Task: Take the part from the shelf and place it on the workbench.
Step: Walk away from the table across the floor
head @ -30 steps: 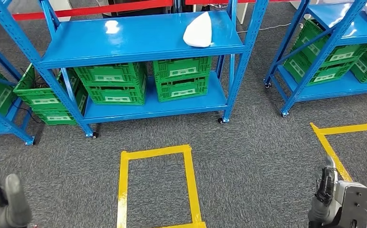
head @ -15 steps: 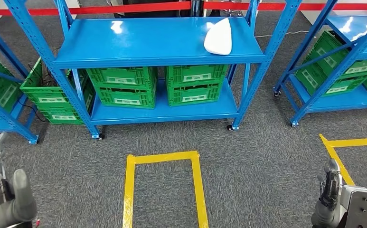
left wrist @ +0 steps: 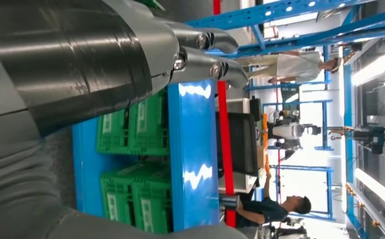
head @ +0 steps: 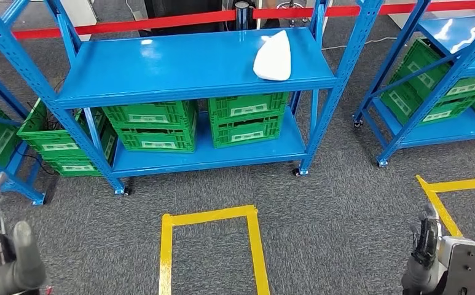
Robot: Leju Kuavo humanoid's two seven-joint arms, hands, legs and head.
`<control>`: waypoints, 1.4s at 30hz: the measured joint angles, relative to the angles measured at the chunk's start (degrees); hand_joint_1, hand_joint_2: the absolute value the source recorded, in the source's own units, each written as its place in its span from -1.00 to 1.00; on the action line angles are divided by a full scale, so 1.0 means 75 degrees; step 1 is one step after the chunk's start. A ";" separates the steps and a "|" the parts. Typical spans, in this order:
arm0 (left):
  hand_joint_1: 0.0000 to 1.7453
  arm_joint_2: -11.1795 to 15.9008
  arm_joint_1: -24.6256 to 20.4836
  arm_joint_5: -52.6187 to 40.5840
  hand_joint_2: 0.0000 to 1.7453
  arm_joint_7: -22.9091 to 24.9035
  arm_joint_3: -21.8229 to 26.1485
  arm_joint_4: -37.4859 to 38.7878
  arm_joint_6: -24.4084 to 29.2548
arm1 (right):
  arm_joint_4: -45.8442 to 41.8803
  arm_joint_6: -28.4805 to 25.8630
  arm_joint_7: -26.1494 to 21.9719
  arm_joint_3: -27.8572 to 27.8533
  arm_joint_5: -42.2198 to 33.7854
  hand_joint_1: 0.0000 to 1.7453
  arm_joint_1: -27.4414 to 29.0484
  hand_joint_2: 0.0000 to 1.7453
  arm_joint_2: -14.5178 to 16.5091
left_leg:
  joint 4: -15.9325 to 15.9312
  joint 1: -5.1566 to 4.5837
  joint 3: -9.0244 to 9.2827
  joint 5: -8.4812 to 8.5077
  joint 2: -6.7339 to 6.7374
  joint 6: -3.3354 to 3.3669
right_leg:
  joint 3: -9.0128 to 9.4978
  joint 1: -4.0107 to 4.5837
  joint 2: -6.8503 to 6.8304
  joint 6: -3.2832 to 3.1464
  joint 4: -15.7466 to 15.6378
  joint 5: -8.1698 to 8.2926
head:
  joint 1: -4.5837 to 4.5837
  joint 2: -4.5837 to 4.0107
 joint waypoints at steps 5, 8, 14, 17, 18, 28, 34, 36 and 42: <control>-1.00 0.0001 0.0007 0.0002 -1.00 0.0025 -0.0001 0.0033 0.0000 | 0.0020 0.0006 0.0010 0.0007 0.0000 -1.00 -0.0012 -1.00 0.0000 | -0.1330 0.0022 0.0292 0.0633 0.0023 0.0024 | 0.0299 -0.0090 0.0028 0.0304 0.0075 -0.0318 | -0.0146 0.0000; -1.00 0.0000 -0.0003 0.0001 -1.00 0.0057 0.0004 0.0021 -0.0005 | 0.0027 0.0004 0.0022 0.0017 0.0002 -1.00 -0.0018 -1.00 -0.0004 | -0.1413 0.0024 0.0537 0.0829 0.0014 0.0256 | 0.0433 -0.0087 0.0010 0.0460 0.0418 -0.0412 | -0.0084 0.0000; -1.00 -0.0002 -0.0016 -0.0006 -1.00 0.0063 0.0005 0.0018 -0.0009 | 0.0024 -0.0015 0.0024 0.0042 0.0003 -1.00 -0.0033 -1.00 -0.0012 | -0.1488 -0.0003 0.0860 0.0720 0.0012 0.0382 | -0.0793 -0.0090 -0.0018 0.0510 0.2234 -0.1170 | 0.0173 0.0000; -1.00 -0.0002 -0.0018 -0.0006 -1.00 0.0069 0.0005 0.0017 -0.0013 | 0.0025 -0.0014 0.0032 0.0048 0.0003 -1.00 -0.0035 -1.00 -0.0014 | -0.1490 0.0021 0.0962 0.0603 -0.0007 0.0316 | -0.0674 -0.0109 -0.0022 0.0526 0.1262 -0.0313 | 0.0241 0.0000; -1.00 -0.0002 -0.0021 -0.0006 -1.00 0.0069 0.0005 0.0016 -0.0016 | 0.0031 -0.0014 0.0038 0.0051 0.0003 -1.00 -0.0037 -1.00 -0.0015 | -0.1486 0.0025 0.1005 0.0561 -0.0010 0.0274 | -0.0595 -0.0104 -0.0039 0.0527 0.0844 -0.0183 | 0.0265 0.0000; -1.00 0.0001 -0.0012 0.0009 -1.00 -0.0011 -0.0007 0.0020 -0.0031 | 0.0063 -0.0006 0.0009 0.0065 0.0003 -1.00 -0.0019 -1.00 -0.0012 | 0.0351 0.0006 0.0030 -0.0218 0.0004 -0.0011 | -0.0113 -0.0014 -0.0087 0.0070 0.0378 -0.0253 | -0.0030 0.0000; -1.00 -0.0002 0.0016 0.0012 -1.00 -0.0041 -0.0008 0.0028 -0.0031 | 0.0081 0.0007 -0.0047 0.0073 0.0003 -1.00 -0.0013 -1.00 -0.0007 | -0.0866 -0.0226 -0.0109 0.1013 -0.0004 0.0375 | 0.0266 0.0109 -0.0021 0.0068 0.0296 -0.0575 | -0.0164 0.0000; -1.00 -0.0004 0.0018 0.0010 -1.00 -0.0056 -0.0009 0.0020 -0.0031 | 0.0098 0.0007 -0.0055 0.0074 0.0003 -1.00 -0.0009 -1.00 -0.0004 | -0.1159 -0.0311 0.0015 0.1033 -0.0018 0.0491 | 0.0355 0.0081 -0.0026 0.0155 0.0218 -0.0600 | -0.0177 0.0000; -1.00 -0.0010 0.0008 0.0012 -1.00 -0.0060 -0.0009 0.0018 -0.0031 | 0.0122 -0.0001 -0.0065 0.0085 0.0003 -1.00 -0.0037 -1.00 -0.0003 | -0.1734 -0.0187 0.0720 0.1101 -0.0034 0.0558 | -0.0090 0.0035 -0.0032 0.0432 0.1297 -0.0913 | -0.0127 0.0000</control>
